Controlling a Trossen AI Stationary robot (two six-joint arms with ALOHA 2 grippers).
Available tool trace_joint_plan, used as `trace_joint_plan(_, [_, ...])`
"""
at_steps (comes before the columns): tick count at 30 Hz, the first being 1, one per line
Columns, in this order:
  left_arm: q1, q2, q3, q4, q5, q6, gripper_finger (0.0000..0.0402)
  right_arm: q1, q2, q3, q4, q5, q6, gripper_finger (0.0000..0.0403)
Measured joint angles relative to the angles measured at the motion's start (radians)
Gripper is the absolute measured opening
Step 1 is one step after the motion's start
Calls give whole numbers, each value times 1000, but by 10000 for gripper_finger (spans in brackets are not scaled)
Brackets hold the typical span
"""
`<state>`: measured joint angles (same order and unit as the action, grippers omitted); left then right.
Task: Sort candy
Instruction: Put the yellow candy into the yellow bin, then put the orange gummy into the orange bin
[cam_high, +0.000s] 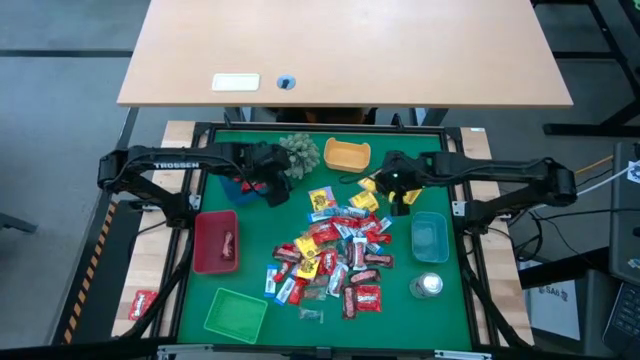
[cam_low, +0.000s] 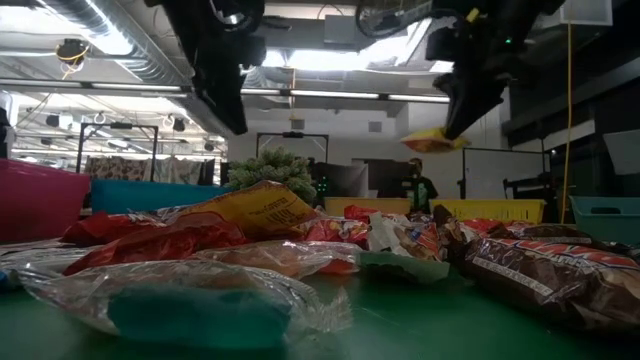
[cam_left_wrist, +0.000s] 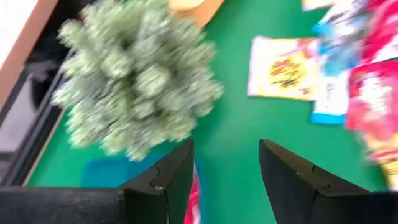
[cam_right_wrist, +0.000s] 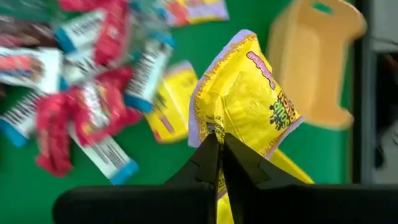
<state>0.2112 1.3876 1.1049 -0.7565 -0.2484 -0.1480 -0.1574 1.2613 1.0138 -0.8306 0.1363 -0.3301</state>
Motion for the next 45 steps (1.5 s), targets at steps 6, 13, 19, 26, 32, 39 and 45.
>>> trace_joint_plan(6, [-50,0,0,103,36,-8,166,0,-43,-22,-104,121,37,18])
trace_joint_plan(13, [-97,0,0,180,38,-10,166,0,-45,-72,-149,214,63,18])
trace_joint_plan(19, [-139,0,0,193,38,-16,166,0,-45,-76,-151,261,63,18])
trace_joint_plan(26, [-178,0,0,193,36,-113,166,0,-45,-76,-151,266,63,51])
trace_joint_plan(32, [-219,48,0,224,34,-194,166,0,-45,-76,-151,268,63,115])
trace_joint_plan(39, [-257,178,0,304,62,-241,166,0,-44,-76,-148,265,63,155])
trace_joint_plan(45, [-260,280,0,314,121,-309,166,0,-44,-76,-147,264,63,157])
